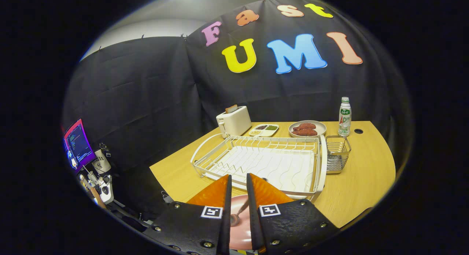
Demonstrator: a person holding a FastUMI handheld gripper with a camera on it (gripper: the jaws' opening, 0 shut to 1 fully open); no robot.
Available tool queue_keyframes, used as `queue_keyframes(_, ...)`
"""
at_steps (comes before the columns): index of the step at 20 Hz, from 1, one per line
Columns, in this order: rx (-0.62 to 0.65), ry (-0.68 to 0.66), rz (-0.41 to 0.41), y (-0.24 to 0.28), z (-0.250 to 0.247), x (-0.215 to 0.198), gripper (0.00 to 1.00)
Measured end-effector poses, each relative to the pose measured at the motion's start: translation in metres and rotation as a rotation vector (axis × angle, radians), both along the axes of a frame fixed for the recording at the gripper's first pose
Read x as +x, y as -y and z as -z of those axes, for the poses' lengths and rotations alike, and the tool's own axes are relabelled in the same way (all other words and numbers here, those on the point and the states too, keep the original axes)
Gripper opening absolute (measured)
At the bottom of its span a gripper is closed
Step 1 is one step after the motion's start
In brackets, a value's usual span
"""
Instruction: Take the plate from the dish rack, then take the spoon from the basket and place it into the plate.
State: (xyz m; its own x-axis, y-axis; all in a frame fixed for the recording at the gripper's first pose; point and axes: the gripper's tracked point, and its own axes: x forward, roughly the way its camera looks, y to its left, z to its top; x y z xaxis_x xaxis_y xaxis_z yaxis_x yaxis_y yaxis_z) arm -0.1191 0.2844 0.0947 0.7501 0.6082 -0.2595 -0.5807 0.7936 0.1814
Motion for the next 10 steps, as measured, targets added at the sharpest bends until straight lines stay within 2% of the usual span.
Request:
queue_keyframes(4, 0.006, 0.075, 0.047, 0.016, -0.029, 0.006, 0.22)
queue_keyframes(10, 0.030, 0.272, 0.175, 0.059, -0.124, 0.024, 0.22)
